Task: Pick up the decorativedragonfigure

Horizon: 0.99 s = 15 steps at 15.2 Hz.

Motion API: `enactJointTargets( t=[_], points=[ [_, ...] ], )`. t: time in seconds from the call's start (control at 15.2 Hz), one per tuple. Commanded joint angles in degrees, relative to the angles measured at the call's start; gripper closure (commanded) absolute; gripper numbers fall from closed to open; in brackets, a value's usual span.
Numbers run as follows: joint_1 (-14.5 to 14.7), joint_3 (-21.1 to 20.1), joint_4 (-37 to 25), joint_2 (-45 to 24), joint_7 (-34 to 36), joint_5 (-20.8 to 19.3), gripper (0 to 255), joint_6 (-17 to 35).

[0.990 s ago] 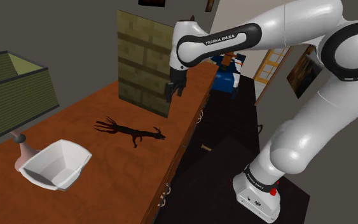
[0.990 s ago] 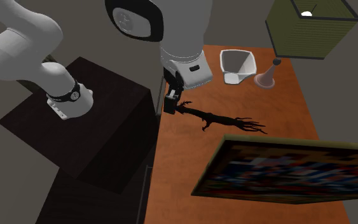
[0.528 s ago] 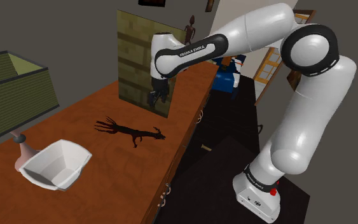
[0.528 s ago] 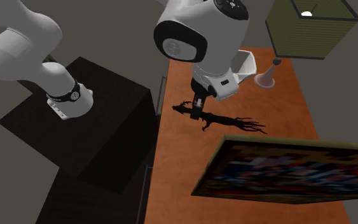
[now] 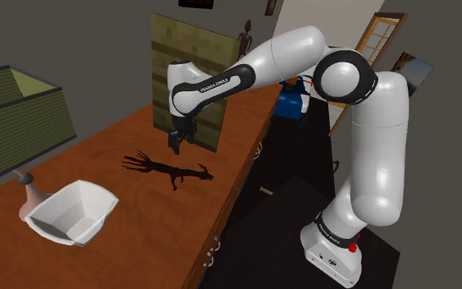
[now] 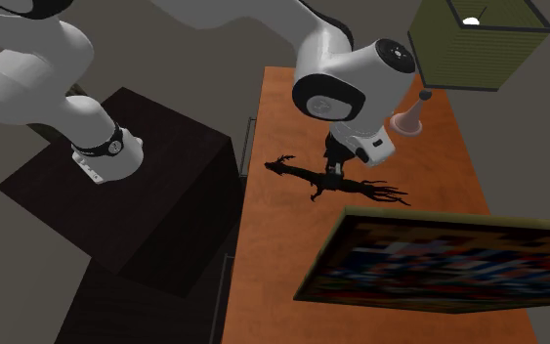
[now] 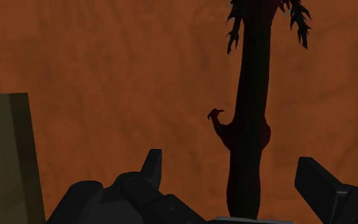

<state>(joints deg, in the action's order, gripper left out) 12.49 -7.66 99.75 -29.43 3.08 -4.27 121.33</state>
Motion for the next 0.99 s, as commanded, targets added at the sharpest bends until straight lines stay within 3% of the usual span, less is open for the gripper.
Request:
enactJointTargets(
  t=[0.0,0.46,0.92],
  points=[
    [0.87,-0.03,-4.67,-4.63,0.05,-0.66,0,-0.53],
    [4.79,-0.01,-25.06,-22.14,0.01,-2.46,0,-5.12],
    [5.24,0.27,-27.42,-26.48,0.02,-2.77,0,-3.22]
  ],
)
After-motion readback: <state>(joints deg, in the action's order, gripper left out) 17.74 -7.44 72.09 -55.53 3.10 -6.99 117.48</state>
